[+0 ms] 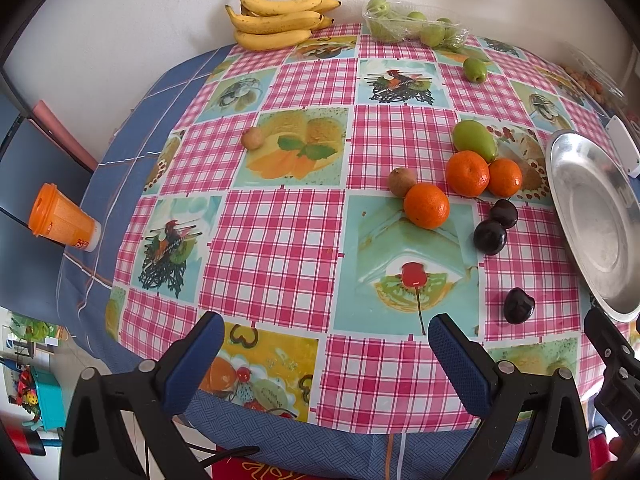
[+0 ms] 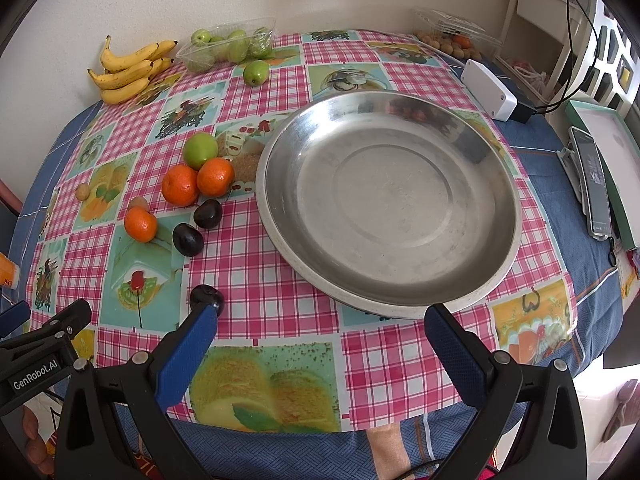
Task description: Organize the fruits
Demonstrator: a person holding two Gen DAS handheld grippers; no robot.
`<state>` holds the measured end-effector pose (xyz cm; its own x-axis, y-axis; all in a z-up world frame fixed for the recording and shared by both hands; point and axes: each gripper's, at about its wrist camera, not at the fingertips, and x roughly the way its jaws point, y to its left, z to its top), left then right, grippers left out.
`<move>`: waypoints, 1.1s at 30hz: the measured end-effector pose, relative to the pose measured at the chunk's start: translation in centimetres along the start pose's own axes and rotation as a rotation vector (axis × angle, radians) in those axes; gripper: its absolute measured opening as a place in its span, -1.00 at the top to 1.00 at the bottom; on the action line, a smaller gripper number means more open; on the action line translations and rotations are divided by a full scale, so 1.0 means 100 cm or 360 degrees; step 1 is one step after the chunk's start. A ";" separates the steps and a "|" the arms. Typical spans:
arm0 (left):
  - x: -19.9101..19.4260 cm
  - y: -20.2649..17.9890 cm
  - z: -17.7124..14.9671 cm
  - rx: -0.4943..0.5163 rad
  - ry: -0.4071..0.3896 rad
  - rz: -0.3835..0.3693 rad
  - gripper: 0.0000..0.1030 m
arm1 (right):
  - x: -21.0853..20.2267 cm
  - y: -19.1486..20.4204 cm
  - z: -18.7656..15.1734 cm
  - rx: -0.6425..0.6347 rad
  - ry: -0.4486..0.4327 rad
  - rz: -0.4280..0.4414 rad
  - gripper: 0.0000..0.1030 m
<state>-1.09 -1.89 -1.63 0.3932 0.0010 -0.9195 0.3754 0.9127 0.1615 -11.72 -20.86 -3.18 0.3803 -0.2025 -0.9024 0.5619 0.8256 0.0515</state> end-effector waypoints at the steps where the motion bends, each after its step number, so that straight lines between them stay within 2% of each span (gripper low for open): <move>1: 0.000 0.000 0.000 0.0000 0.0000 0.0000 -1.00 | 0.000 0.000 0.000 0.0000 0.0000 0.0000 -1.00; 16: 0.001 0.003 -0.003 -0.0017 0.0000 -0.0004 -1.00 | 0.002 0.001 -0.002 0.0000 0.0010 0.0010 -1.00; 25: 0.003 0.010 0.012 -0.0108 -0.0020 -0.0093 -1.00 | 0.002 0.017 0.002 -0.0117 0.0020 0.0063 -1.00; 33: 0.015 0.015 0.024 -0.0125 -0.0057 -0.0024 -1.00 | 0.016 0.039 0.010 -0.0180 0.0081 0.0165 -1.00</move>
<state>2.08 -1.53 -1.96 0.4182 -0.0263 -0.9080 0.3152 0.9417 0.1179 -8.20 -18.45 -4.03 0.3925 -0.0883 -0.9155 0.4343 0.8952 0.0999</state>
